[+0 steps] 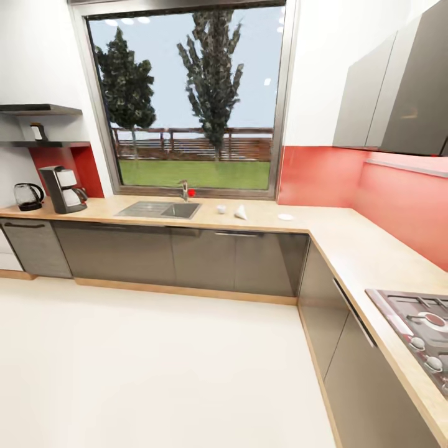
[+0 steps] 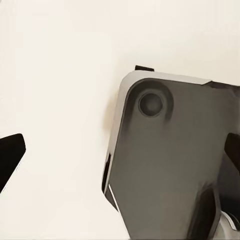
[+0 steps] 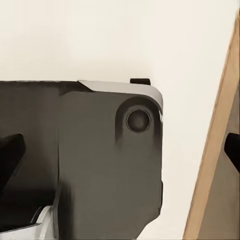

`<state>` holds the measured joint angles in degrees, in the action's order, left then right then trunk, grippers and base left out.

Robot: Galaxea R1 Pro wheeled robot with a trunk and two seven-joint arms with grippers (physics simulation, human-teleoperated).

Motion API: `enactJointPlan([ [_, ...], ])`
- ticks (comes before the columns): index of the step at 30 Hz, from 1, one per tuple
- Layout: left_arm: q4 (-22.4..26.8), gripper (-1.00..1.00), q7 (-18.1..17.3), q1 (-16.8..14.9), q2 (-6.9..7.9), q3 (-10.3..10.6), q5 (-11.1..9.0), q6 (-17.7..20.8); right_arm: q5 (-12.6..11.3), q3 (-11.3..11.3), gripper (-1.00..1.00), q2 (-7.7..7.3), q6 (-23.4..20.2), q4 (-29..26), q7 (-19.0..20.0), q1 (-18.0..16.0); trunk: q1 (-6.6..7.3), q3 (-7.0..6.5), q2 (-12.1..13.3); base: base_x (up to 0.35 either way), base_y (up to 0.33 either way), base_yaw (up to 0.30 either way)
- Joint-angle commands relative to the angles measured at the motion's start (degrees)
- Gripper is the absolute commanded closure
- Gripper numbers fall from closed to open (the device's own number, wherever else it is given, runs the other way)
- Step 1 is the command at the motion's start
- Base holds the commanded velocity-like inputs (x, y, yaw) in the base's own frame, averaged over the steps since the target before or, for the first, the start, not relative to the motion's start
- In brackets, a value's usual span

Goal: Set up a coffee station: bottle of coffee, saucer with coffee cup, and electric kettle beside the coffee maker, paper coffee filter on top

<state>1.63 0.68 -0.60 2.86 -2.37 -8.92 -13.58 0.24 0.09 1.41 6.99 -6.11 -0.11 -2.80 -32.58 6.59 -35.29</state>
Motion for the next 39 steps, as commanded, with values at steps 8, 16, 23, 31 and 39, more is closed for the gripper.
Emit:
enactJointPlan([
  [8, 0.0, -1.0, 0.17, -9.78, 3.66, -0.23, -0.21, -0.13, -0.04, -0.26, -1.0, -1.25, 3.01, -12.48, -0.15, -0.04, 1.75, -1.34, 3.14, 0.0, 0.0, 0.0],
  [16, 4.62, -1.0, 0.22, -15.87, 3.8, -0.26, -0.15, -0.27, -0.23, -0.43, -1.0, -1.32, 14.87, -17.08, -0.14, -0.08, 3.5, -2.78, 6.35, 0.0, 0.0, 0.0],
  [23, 9.67, -1.0, 0.18, -15.94, 3.99, -0.61, -0.31, -0.5, 0.03, -0.33, -1.0, -1.82, 21.18, -16.89, 0.25, -0.07, 5.04, -4.03, 9.16, 0.0, 0.0, 0.0],
  [31, 9.7, -1.0, 0.11, -15.36, 4.0, -0.15, 0.18, -0.84, 0.24, -0.02, -1.0, -2.03, 21.4, -15.92, 0.37, -0.04, 6.36, -5.11, 11.57, 0.0, 0.0, 0.0],
  [39, 9.71, -1.0, -0.05, -15.37, 4.38, 0.02, 0.32, -1.05, 0.12, -0.07, -1.0, -2.03, 21.4, -14.19, 0.0, -0.07, 6.36, -5.11, 11.57, 0.034, 0.0, 0.0],
])
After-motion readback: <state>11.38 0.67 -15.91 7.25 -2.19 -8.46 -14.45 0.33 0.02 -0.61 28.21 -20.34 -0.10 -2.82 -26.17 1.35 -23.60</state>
